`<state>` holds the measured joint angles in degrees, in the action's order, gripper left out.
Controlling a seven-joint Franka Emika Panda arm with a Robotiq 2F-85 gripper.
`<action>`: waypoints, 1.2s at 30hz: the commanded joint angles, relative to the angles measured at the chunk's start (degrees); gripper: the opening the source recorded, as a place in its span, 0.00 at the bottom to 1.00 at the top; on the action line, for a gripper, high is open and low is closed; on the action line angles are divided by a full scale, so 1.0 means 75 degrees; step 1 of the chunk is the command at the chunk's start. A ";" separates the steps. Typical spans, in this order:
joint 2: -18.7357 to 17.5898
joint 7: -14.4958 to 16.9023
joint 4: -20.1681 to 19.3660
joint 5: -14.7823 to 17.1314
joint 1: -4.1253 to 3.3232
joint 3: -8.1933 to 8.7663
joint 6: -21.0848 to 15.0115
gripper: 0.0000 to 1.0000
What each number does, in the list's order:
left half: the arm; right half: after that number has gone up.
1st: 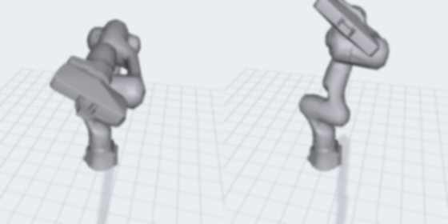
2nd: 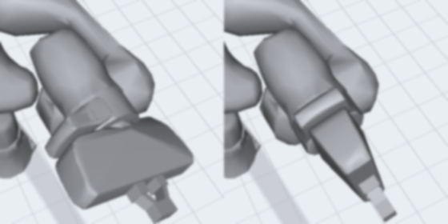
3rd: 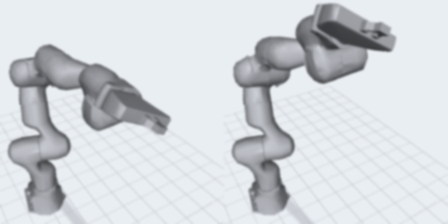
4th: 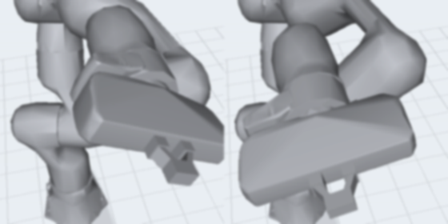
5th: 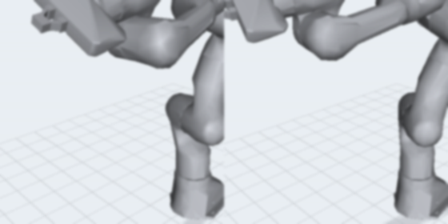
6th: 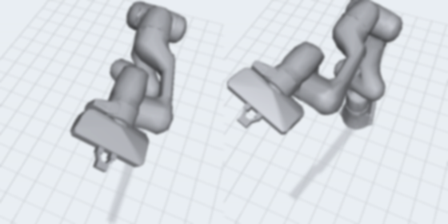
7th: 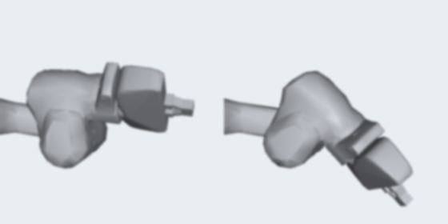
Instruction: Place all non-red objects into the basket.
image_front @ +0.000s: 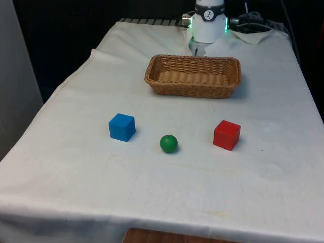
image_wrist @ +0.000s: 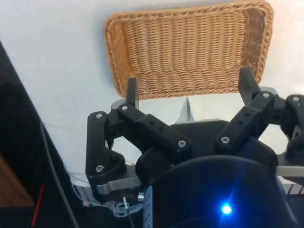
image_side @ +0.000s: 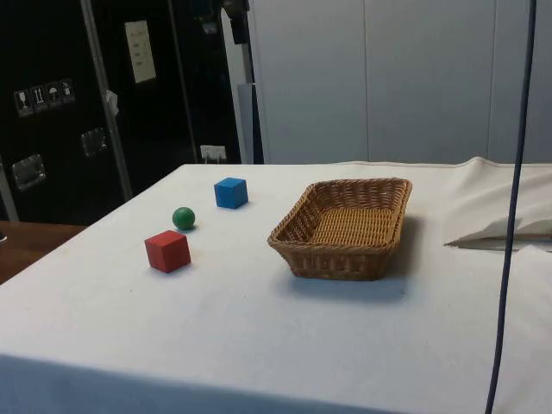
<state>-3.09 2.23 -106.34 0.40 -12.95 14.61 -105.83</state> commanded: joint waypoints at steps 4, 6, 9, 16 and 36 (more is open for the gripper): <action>-0.0046 -0.0023 0.0038 -0.0214 0.0015 0.0099 -0.0107 1.00; -0.0038 -0.0031 0.0031 -0.0283 0.0015 0.0138 -0.0153 1.00; -0.0031 -0.0038 0.0008 -0.0397 0.0023 0.0229 -0.0229 1.00; 0.0000 -0.0023 -0.0031 -0.0451 0.0031 0.0351 -0.0336 1.00; -0.0031 0.0344 -0.0206 -0.0328 0.0053 0.0901 -0.1108 1.00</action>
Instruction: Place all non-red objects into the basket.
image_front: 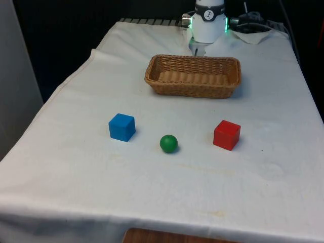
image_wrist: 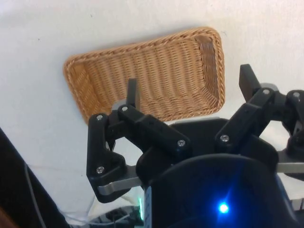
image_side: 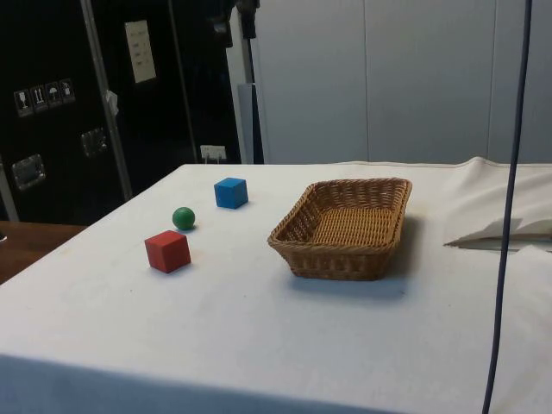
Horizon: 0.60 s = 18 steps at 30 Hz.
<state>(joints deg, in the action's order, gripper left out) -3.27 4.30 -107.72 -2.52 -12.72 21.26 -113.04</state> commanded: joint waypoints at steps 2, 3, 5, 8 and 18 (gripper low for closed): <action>-0.0015 0.0084 -0.0038 0.0069 0.0023 0.0038 -0.0199 1.00; -0.0031 0.0099 -0.0053 0.0076 0.0023 0.0061 -0.0267 1.00; -0.0084 0.0145 -0.0084 0.0084 0.0031 0.0122 -0.0451 1.00; -0.0160 0.0206 -0.0099 0.0107 0.0046 0.0191 -0.0611 1.00; -0.0497 0.0573 0.0015 0.0321 0.0099 0.0497 -0.0879 1.00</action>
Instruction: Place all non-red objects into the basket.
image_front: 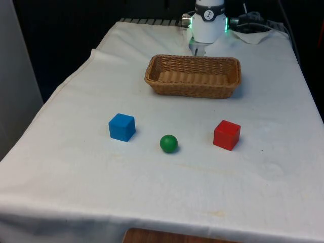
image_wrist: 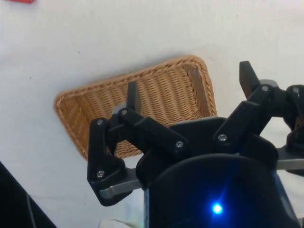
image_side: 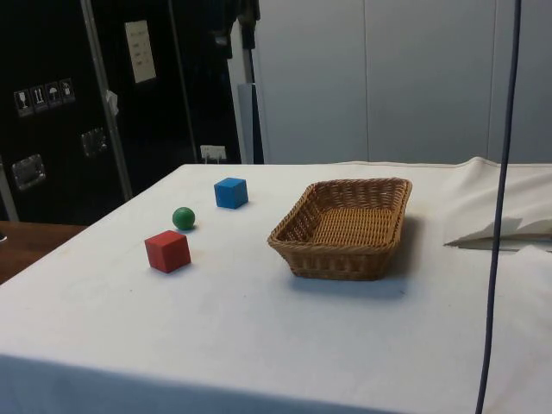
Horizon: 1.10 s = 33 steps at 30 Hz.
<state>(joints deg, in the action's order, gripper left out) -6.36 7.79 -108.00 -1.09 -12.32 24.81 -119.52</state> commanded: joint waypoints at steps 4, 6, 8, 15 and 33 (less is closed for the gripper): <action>-0.0191 0.0214 0.0076 0.0260 0.0061 0.0160 -0.0046 1.00; -0.0244 0.0283 0.0076 0.0344 0.0061 0.0222 -0.0061 1.00; -0.0321 0.0367 0.0092 0.0435 0.0076 0.0290 -0.0092 1.00; -0.0535 0.0634 0.0092 0.0680 0.0084 0.0519 -0.0206 1.00; -0.1467 0.1459 0.0413 0.1581 0.0168 0.0970 -0.0542 1.00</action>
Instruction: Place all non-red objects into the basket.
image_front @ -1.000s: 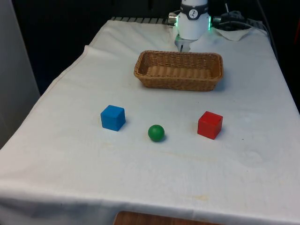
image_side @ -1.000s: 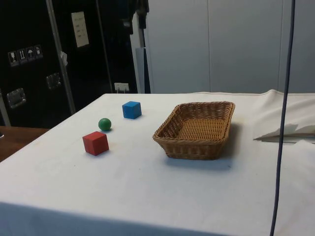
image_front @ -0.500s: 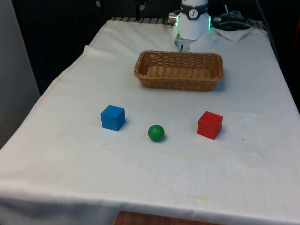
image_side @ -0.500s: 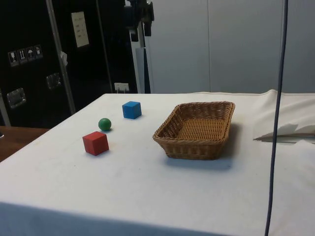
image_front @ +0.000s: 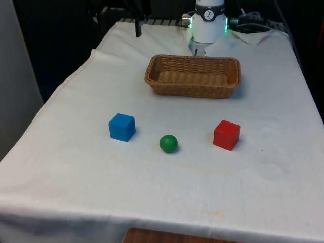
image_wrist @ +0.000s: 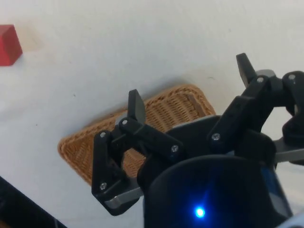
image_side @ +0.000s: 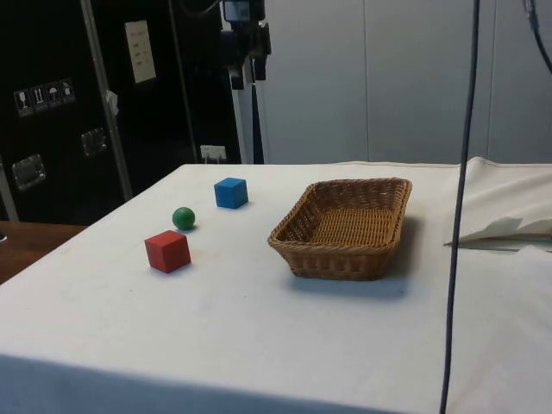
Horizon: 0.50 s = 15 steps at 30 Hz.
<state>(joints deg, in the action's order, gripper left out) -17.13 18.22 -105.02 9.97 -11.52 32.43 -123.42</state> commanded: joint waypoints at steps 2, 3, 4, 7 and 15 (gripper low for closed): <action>-0.0122 0.0145 0.0038 0.0229 0.0061 -0.0015 -0.0046 1.00; -0.0168 0.0183 0.0053 0.0298 0.0061 -0.0008 -0.0053 1.00; -0.0214 0.0206 0.0061 0.0367 0.0053 -0.0008 -0.0061 1.00; -0.0321 0.0267 0.0115 0.0535 0.0053 -0.0008 -0.0061 1.00; -0.0634 0.0344 0.0298 0.0886 0.0031 -0.0076 -0.0107 1.00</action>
<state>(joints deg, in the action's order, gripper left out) -22.00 20.57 -102.73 16.39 -11.52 32.09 -124.05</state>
